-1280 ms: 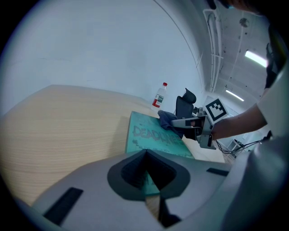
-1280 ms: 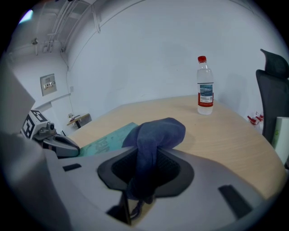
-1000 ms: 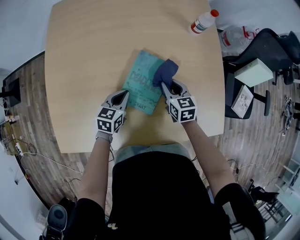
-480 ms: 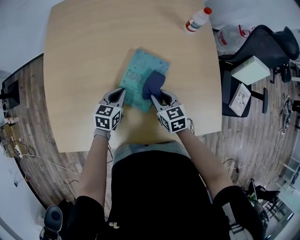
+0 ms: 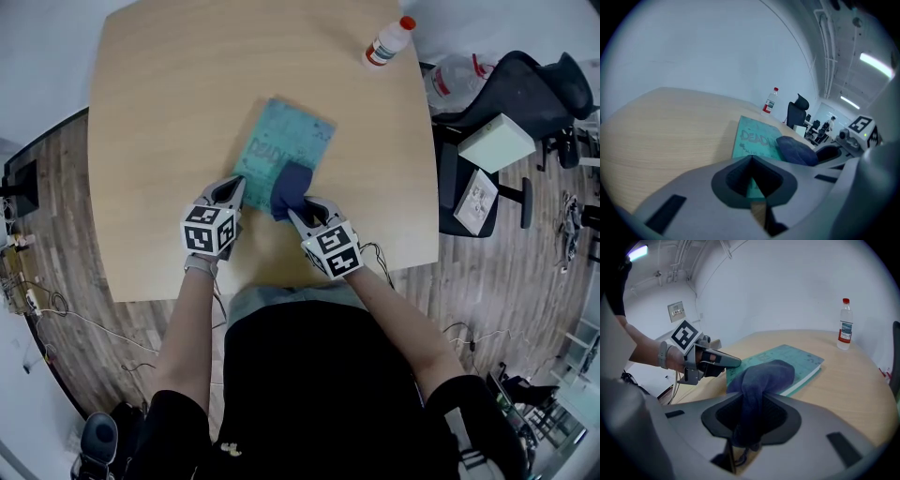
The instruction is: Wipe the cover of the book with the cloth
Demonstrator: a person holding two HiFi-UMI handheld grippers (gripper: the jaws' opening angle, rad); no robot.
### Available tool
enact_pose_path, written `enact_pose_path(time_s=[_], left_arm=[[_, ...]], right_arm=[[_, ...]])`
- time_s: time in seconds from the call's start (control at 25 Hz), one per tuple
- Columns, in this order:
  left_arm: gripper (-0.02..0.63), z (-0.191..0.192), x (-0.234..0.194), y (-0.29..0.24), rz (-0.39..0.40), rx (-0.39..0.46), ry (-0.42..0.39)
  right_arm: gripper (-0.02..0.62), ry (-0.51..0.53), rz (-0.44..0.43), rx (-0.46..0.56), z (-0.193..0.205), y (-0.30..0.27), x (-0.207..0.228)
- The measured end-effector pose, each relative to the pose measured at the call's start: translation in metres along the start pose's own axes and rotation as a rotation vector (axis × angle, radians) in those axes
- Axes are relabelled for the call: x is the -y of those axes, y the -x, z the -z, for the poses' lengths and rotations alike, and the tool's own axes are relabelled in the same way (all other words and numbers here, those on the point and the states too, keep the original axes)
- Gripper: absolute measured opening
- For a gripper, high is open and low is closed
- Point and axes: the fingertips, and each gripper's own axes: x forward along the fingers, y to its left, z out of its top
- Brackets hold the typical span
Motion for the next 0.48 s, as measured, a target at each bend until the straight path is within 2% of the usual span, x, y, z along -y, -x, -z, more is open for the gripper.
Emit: enact_pose_path(time_s=[0.08, 0.2, 0.48], left_arm=[[0.020, -0.001, -0.001, 0.000, 0.011, 0.007, 0.027], [0.020, -0.001, 0.000, 0.000, 0.010, 0.014, -0.008], [0.020, 0.000, 0.000, 0.001, 0.024, 0.021, 0.025]], right_arm=[[0.115, 0.011, -0.011, -0.014, 0.002, 0.000, -0.006], [0.115, 0.029, -0.016, -0.027, 0.003, -0.001, -0.012], [0.115, 0.071, -0.035, -0.080, 0.000, -0.006, -0.025]])
